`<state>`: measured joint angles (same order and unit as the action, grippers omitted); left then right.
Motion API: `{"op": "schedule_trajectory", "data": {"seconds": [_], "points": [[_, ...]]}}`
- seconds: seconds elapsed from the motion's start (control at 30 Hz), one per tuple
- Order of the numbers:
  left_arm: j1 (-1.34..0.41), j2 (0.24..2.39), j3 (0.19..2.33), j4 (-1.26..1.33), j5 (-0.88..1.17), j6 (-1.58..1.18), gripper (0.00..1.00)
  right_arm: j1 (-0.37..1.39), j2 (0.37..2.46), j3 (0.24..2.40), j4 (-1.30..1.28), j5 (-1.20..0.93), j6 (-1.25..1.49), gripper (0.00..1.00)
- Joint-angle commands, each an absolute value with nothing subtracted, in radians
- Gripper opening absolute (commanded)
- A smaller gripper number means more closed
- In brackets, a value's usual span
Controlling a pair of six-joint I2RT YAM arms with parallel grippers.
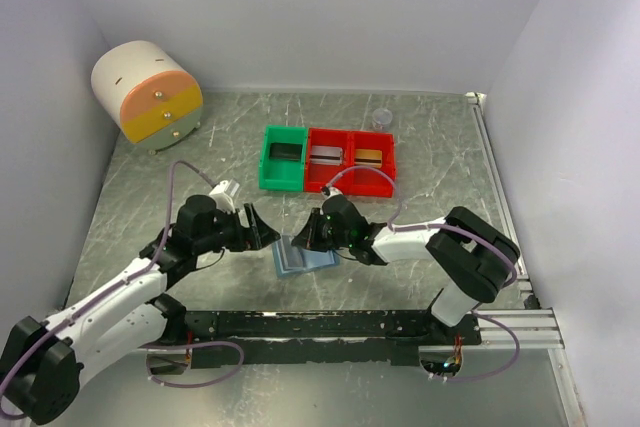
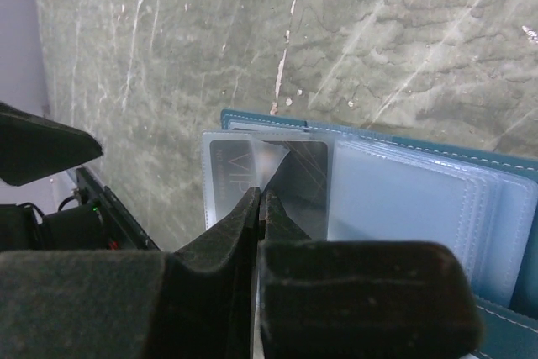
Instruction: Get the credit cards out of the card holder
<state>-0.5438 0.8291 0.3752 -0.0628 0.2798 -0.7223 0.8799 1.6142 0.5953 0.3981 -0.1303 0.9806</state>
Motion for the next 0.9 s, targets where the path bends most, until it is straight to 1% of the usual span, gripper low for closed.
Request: {"op": "schedule_trajectory", "data": {"seconds": [0.0,0.17,0.53,0.7,0.87], "points": [[-0.537,0.893,0.349,0.071,0.395,-0.731,0.89,0.863,1.586,0.574,0.484,-0.179,1.005,0.0],[-0.54,0.982,0.311,0.219,0.472,-0.78,0.76,0.855,1.583,0.571,0.489,-0.185,1.003,0.0],[-0.609,1.111,0.291,0.37,0.441,-0.834,0.65,0.843,1.597,0.567,0.499,-0.208,0.997,0.0],[-0.658,1.191,0.313,0.401,0.42,-0.84,0.5,0.839,1.595,0.561,0.498,-0.208,1.0,0.0],[-0.674,1.24,0.31,0.439,0.399,-0.861,0.42,0.832,1.582,0.56,0.484,-0.207,0.995,0.0]]}}
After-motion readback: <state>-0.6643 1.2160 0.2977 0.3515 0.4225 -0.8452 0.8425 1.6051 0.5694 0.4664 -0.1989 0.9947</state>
